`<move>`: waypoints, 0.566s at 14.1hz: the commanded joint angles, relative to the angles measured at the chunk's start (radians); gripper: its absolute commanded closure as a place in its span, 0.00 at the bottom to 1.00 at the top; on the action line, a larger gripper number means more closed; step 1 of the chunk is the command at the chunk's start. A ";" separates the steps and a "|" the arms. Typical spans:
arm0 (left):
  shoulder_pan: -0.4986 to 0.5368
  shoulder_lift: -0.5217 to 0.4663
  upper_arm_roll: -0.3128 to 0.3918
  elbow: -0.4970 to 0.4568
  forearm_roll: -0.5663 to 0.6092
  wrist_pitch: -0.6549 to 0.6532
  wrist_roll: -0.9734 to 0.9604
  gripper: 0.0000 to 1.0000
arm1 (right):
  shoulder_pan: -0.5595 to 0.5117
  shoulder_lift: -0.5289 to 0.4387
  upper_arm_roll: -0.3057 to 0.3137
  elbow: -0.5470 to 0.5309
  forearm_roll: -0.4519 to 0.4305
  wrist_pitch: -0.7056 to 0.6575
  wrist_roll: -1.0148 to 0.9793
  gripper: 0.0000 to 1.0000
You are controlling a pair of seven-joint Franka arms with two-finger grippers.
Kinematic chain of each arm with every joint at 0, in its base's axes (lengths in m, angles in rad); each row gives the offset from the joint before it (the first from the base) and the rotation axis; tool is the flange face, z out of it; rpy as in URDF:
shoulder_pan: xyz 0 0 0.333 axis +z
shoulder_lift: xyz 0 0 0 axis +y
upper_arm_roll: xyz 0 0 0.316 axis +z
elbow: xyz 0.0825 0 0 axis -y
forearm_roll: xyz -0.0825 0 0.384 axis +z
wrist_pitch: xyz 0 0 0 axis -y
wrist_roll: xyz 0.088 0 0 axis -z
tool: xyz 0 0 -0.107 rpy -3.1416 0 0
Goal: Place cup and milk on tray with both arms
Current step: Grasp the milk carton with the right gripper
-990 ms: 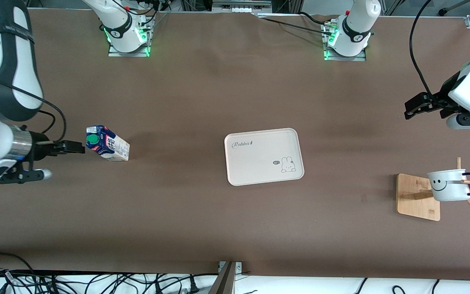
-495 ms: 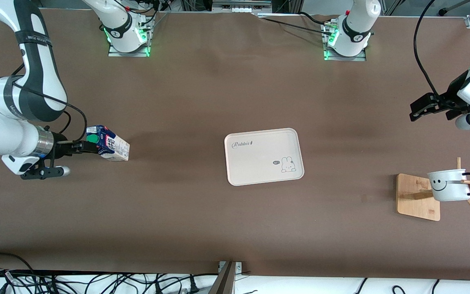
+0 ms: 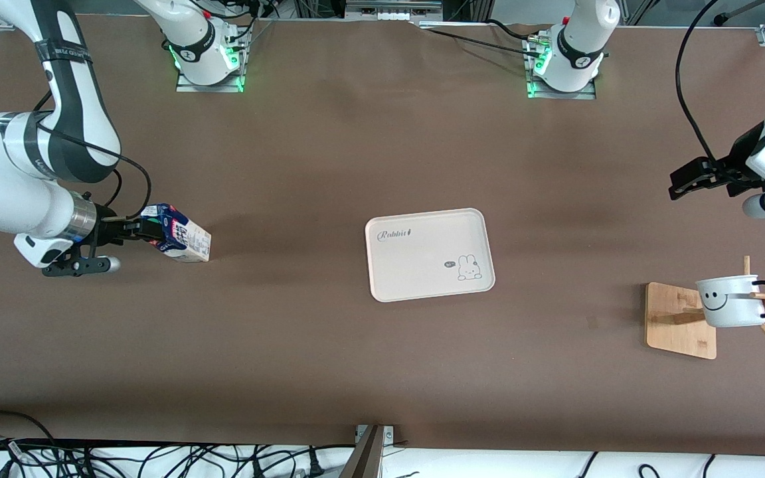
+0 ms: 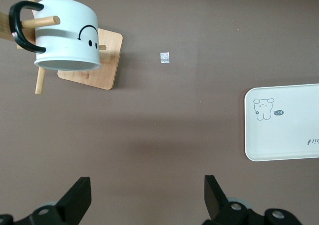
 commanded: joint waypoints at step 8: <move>0.006 0.016 -0.007 0.035 0.000 -0.026 0.010 0.00 | 0.004 -0.068 0.023 -0.153 0.009 0.132 0.015 0.00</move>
